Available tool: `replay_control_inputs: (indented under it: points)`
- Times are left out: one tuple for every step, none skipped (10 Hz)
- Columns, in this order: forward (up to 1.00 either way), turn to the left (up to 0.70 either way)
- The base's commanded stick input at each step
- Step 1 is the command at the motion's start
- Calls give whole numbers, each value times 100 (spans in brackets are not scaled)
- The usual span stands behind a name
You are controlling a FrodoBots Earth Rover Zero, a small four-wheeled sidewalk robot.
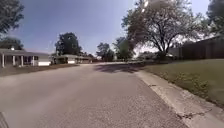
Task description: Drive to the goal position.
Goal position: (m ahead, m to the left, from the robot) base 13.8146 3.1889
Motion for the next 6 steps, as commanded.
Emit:
replay_control_inputs:
  points:
    - [70,0]
    - [70,0]
    - [70,0]
    - [70,0]
    - [70,0]
    - [70,0]
